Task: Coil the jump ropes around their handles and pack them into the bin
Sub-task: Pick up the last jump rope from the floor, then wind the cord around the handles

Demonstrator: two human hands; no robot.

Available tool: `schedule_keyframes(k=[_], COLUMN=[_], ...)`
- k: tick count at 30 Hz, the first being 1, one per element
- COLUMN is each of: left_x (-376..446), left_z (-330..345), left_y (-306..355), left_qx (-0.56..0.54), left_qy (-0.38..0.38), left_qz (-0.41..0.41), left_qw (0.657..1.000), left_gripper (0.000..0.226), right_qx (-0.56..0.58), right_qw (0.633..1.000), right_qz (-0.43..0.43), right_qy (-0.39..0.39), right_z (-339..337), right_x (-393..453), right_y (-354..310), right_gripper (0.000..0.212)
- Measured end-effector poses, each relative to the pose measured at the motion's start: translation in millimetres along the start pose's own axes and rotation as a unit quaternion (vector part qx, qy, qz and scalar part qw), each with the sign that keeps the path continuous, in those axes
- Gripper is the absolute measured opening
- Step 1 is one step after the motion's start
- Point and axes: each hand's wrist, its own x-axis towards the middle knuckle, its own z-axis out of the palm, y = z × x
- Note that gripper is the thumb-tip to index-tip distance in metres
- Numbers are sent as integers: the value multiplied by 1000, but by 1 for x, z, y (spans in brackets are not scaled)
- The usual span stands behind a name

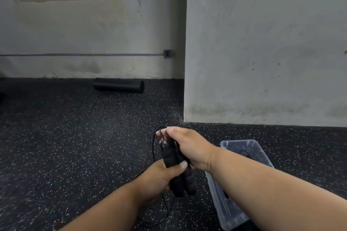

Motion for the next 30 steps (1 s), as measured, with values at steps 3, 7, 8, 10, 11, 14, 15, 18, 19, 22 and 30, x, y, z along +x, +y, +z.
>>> schedule_keyframes(k=[3, 7, 8, 10, 11, 14, 15, 18, 19, 22, 30], left_x=[1, 5, 5, 7, 8, 8, 8, 8, 8, 6, -8], left_z=[3, 1, -2, -9, -12, -20, -22, -25, -24, -23, -28], left_y=[3, 12, 16, 20, 22, 29, 32, 38, 38, 36, 41], left_qx=[-6, -47, -56, -66, -73, -104, -113, -119, -119, -105, 51], left_qy=[2, 46, 60, 83, 90, 106, 113, 134, 136, 120, 90], left_qz=[4, 29, 40, 61, 71, 89, 96, 111, 109, 111, 46], left_qw=[1000, 997, 996, 992, 991, 985, 983, 977, 977, 981, 994], left_gripper=[41, 36, 37, 37, 38, 40, 40, 33, 30, 51, 71], right_qx=[59, -12, -17, -8, -6, -34, -54, -92, -94, -91, -236], right_qw=[996, 998, 998, 998, 998, 997, 995, 986, 986, 988, 967], right_qz=[62, 47, 38, 37, 42, 73, 83, 87, 81, 62, 29], right_qy=[1, 34, 43, 41, 37, 0, -26, -105, -113, -110, -97], right_z=[-5, -13, -14, -16, -15, -14, -12, -4, -2, -1, -16], right_x=[3, 2, 2, 2, 1, -4, -6, -9, -8, -7, -1], right_y=[-4, -10, -8, -3, 1, 12, 14, 22, 25, 31, 19], right_gripper=[51, 59, 58, 51, 48, 45, 44, 33, 27, 16, 12])
